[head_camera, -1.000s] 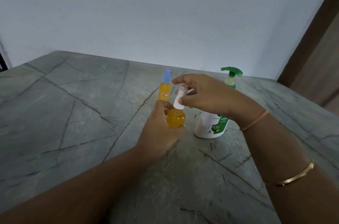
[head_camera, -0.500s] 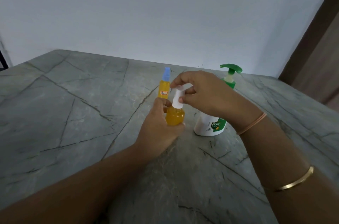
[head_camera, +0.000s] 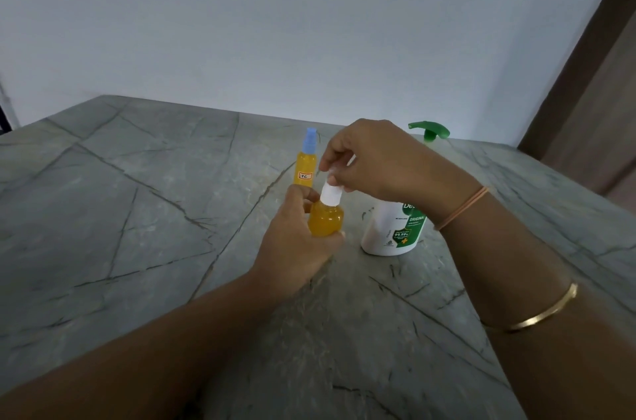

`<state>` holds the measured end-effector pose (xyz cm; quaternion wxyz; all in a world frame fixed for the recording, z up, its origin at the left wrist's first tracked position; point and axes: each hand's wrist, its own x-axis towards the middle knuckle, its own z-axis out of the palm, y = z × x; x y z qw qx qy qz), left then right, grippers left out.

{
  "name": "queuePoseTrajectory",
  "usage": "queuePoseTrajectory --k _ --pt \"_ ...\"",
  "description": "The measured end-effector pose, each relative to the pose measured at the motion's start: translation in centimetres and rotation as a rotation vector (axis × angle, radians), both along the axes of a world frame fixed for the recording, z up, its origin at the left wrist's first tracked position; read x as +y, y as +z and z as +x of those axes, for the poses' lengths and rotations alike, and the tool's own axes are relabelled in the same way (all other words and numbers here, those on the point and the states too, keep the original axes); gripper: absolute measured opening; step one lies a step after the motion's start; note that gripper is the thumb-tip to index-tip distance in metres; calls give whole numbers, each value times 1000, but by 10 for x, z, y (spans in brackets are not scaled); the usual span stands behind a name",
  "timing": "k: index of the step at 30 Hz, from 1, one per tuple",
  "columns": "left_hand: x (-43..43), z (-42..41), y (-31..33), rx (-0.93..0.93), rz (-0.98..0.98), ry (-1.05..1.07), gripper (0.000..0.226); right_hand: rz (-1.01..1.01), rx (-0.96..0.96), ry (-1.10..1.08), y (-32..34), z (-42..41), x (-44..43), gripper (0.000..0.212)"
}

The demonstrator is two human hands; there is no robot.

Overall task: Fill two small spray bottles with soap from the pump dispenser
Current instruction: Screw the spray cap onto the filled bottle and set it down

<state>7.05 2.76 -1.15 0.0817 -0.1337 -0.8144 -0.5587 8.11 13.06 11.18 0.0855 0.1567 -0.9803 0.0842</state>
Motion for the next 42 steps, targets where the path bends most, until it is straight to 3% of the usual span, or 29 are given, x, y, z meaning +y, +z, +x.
queuePoseTrajectory --k 5,12,17,20,25,29,33,39,42 --pt "-1 -1 -2 16 16 -12 58 -24 -8 -67 -8 -3 -4 47" --pt "0 -1 -2 9 -9 10 56 -27 -76 -19 3 1 -1 20" --pt "0 -2 -3 18 -6 9 56 -69 8 -109 -10 -4 0 46" --pt "0 -1 -3 13 -3 -1 55 -68 -116 -18 -8 0 2 56" --pt "1 -3 -4 17 -14 13 55 -66 -100 9 -10 -3 2 29" --pt "2 -2 -4 20 -9 7 57 -119 -42 -63 -18 -4 2 45" --pt "0 0 -3 30 -7 3 53 -128 -167 32 -16 -2 4 69" --pt "2 -1 -3 38 -1 7 56 -127 26 -44 -29 -3 1 51" --pt "2 -1 -3 58 1 1 55 -174 -27 -42 -30 1 2 62"
